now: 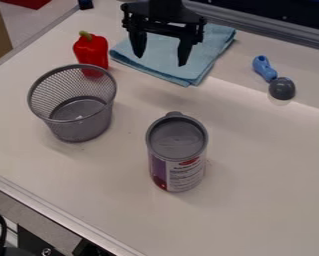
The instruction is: Moved the blue spoon into the sliver basket
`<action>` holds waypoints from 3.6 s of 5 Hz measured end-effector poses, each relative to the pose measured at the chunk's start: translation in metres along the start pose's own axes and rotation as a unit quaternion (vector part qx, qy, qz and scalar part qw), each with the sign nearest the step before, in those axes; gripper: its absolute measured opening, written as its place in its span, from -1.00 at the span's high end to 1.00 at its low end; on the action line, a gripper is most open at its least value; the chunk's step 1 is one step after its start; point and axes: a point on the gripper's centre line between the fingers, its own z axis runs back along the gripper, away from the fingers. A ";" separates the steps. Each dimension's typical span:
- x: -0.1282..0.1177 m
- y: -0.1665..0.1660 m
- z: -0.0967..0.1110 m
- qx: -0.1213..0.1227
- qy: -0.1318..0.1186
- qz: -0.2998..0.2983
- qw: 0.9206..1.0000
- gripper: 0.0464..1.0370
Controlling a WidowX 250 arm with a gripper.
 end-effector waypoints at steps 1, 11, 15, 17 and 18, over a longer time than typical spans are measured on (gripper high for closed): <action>-0.005 -0.001 -0.010 0.001 0.019 0.003 1.000 -0.92; 0.054 -0.150 -0.058 0.033 -0.051 0.345 0.937 -0.30; 0.061 -0.133 -0.039 -0.019 -0.004 0.333 0.943 0.47; 0.056 -0.085 0.020 -0.055 -0.008 0.319 0.946 0.47; 0.038 -0.043 0.039 -0.033 -0.011 0.292 0.956 0.47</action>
